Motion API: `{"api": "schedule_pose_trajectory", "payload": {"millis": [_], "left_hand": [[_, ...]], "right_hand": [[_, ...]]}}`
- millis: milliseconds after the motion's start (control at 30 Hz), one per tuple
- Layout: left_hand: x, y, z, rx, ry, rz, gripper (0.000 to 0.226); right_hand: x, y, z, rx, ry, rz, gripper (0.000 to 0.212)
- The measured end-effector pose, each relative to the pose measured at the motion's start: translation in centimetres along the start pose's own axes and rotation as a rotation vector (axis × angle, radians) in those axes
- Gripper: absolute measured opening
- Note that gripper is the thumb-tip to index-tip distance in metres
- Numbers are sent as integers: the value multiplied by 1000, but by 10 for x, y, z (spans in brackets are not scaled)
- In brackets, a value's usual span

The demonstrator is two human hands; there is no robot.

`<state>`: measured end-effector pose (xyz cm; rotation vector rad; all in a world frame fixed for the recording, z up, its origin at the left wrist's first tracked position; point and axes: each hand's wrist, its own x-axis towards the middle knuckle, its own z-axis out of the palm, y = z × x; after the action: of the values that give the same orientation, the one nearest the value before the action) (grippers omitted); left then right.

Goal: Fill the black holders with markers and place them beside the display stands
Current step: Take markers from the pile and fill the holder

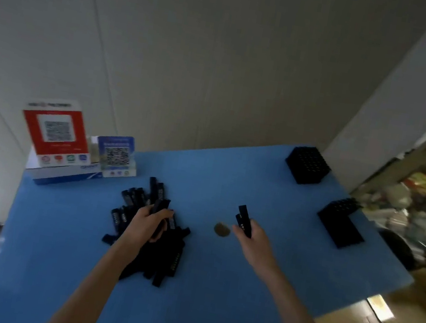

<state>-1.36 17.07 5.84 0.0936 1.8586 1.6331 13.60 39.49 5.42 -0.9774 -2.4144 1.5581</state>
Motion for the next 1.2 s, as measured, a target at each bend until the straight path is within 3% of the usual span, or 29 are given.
{"api": "schedule_pose_trajectory", "payload": {"millis": [267,733,967,1200], "left_hand": [[-25,-5,116,51,-62,7,18],[-102,-28,332,92,-65,-11,26],[-96,-24,405,63,-138,24,24],[-48,-9,450,-49,-93,39,26]], "right_hand": [[-57,72,-103,86,124,14,22],[-126,183,-292,181,76,-57,27],[-103,197,-332,242,49,-68,29],[-41,201,-357,243,-35,-33,33]]}}
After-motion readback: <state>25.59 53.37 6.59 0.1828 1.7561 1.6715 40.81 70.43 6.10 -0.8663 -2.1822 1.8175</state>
